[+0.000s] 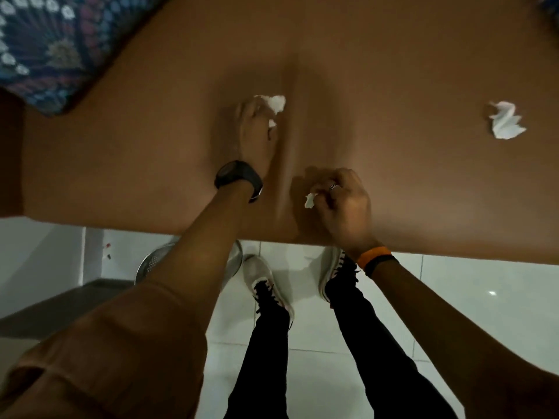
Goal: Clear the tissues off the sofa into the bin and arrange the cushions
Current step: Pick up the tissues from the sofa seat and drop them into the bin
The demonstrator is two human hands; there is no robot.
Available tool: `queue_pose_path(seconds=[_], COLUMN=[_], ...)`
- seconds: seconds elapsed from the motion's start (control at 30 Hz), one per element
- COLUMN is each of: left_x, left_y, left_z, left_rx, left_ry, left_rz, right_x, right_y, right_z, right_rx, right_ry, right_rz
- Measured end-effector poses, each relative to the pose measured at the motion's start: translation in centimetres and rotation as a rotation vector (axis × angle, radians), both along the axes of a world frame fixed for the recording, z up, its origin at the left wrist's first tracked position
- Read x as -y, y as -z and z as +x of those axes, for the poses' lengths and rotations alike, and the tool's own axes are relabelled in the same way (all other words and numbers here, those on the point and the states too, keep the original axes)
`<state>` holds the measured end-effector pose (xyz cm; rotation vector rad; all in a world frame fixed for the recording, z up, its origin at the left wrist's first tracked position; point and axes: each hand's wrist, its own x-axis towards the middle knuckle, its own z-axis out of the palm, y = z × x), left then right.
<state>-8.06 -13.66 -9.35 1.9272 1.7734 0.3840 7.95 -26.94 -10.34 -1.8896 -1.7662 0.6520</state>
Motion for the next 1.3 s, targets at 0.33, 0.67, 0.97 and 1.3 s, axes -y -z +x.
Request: queue_pose_path(seconds=[0.33, 0.67, 0.97, 1.3], left_x=[0.2, 1.4, 9.4, 24.2], left_y=[-3.4, -0.3, -3.1, 3.3], left_z=[18.5, 23.5, 7.0, -18.6], left_rx=[0.269, 0.328, 0.353, 0.332], left_ry=[0.128, 0.147, -0.347, -0.851], left_rz=[-0.038, -0.029, 0.051, -0.122], right_x=[-5.2, -6.8, -2.7, 7.7], right_y=[-3.4, -2.3, -4.4, 3.2], right_z=[19.6, 22.4, 0.3, -24.7], right_rx=[0.042, 0.185, -0.201, -0.165], right_ry=[0.578, 0.484, 0.21, -0.463], right_rz=[0.069, -0.093, -0.1, -0.233])
